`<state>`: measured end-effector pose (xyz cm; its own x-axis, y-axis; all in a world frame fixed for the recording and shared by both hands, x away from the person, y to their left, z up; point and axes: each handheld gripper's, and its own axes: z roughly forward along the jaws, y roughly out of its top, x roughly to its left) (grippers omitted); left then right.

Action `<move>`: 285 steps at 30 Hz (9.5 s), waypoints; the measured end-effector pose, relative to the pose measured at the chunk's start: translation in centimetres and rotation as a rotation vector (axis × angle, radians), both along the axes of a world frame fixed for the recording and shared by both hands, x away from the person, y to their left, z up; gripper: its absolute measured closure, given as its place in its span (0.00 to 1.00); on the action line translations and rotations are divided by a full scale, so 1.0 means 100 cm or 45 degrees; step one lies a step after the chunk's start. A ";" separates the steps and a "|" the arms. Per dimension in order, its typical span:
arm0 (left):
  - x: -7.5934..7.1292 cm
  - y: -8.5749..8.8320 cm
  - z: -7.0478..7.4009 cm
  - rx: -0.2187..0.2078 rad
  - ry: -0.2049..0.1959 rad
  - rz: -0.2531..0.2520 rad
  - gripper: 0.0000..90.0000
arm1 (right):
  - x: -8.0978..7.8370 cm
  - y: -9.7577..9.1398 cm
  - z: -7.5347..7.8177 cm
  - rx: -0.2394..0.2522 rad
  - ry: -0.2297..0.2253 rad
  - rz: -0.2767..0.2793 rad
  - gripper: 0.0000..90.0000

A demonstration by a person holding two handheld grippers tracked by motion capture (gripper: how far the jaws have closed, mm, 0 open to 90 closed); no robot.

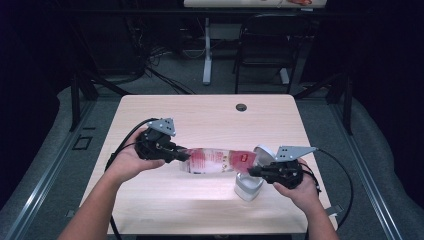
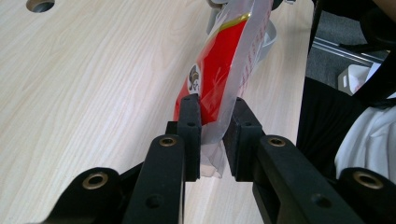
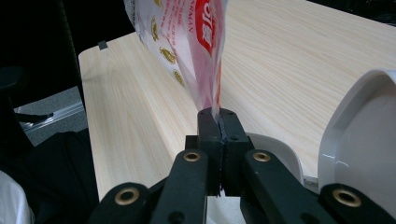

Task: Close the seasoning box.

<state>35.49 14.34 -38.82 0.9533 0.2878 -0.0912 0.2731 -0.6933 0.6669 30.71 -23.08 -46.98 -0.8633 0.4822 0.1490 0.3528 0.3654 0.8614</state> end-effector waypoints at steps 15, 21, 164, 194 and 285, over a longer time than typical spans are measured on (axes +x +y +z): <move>-0.004 0.005 -0.017 0.009 0.006 0.005 0.86 | -0.004 -0.001 0.010 -0.014 -0.014 0.017 1.00; -0.005 0.008 -0.022 0.006 -0.001 0.005 0.86 | -0.003 0.001 0.014 -0.030 -0.020 0.033 1.00; -0.009 -0.002 -0.142 0.119 0.057 0.227 0.68 | 0.016 0.074 0.059 -0.198 -0.068 0.096 1.00; -0.022 0.012 -0.123 0.000 -0.021 0.225 0.66 | 0.012 0.098 0.062 -0.178 -0.097 0.168 0.94; -0.051 0.070 -0.139 -0.147 -0.025 0.414 0.62 | -0.019 -0.010 0.055 0.182 -0.237 -0.487 0.72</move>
